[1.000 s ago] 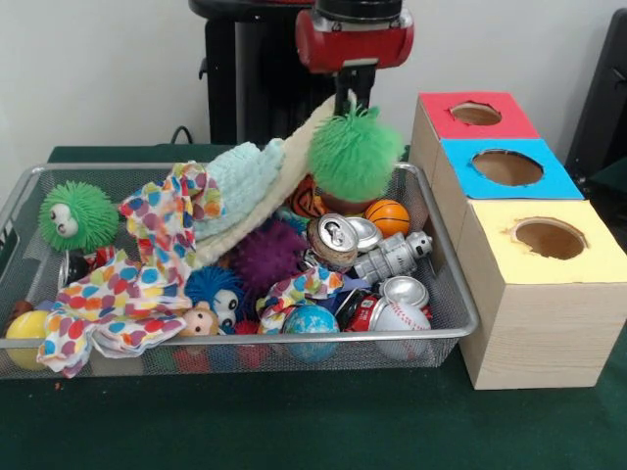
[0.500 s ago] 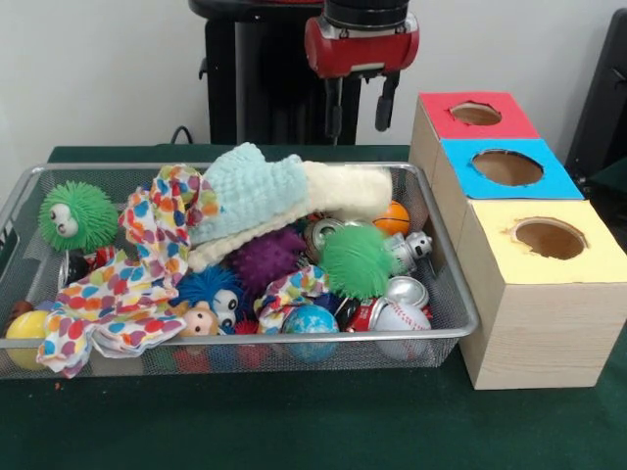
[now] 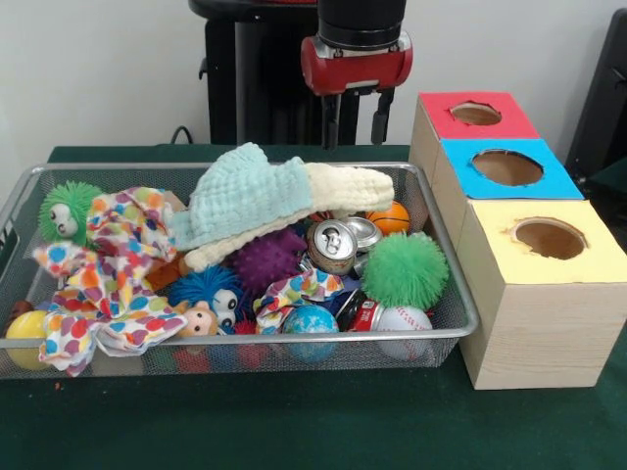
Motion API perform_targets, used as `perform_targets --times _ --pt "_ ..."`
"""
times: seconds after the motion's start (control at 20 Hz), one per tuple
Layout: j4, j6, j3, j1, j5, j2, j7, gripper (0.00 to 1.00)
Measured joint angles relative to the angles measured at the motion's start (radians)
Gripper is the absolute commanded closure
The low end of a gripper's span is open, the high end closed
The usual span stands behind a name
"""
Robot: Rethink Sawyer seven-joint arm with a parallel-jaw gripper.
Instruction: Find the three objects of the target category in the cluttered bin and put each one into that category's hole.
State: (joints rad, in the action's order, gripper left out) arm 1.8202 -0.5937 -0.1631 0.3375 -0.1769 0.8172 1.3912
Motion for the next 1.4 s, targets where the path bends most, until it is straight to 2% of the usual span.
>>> perform_targets --times 0.55,0.75,0.95,1.4 --pt "-0.009 0.000 0.000 0.034 0.000 -0.001 0.000 0.00" --pt "-0.058 0.000 0.001 0.045 0.000 -0.027 0.000 0.00" --pt "-0.152 0.000 0.002 0.047 0.000 -0.092 0.000 0.00" --pt "-0.217 0.001 -0.010 0.107 0.000 -0.169 0.000 0.00"
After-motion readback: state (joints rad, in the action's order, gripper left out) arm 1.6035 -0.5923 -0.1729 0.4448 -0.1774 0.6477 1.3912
